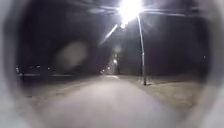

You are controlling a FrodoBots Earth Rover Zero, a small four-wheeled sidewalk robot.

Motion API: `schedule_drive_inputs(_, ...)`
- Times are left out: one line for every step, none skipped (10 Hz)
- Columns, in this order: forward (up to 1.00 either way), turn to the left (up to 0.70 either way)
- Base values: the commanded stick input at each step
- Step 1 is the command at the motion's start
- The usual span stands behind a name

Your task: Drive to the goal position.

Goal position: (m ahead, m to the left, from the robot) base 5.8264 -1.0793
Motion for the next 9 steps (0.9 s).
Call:
schedule_drive_inputs(0.85, -0.01)
schedule_drive_inputs(0.85, 0.00)
schedule_drive_inputs(0.85, 0.00)
schedule_drive_inputs(0.85, 0.00)
schedule_drive_inputs(0.85, -0.01)
schedule_drive_inputs(0.85, -0.03)
schedule_drive_inputs(0.85, -0.05)
schedule_drive_inputs(0.85, -0.04)
schedule_drive_inputs(0.85, -0.02)
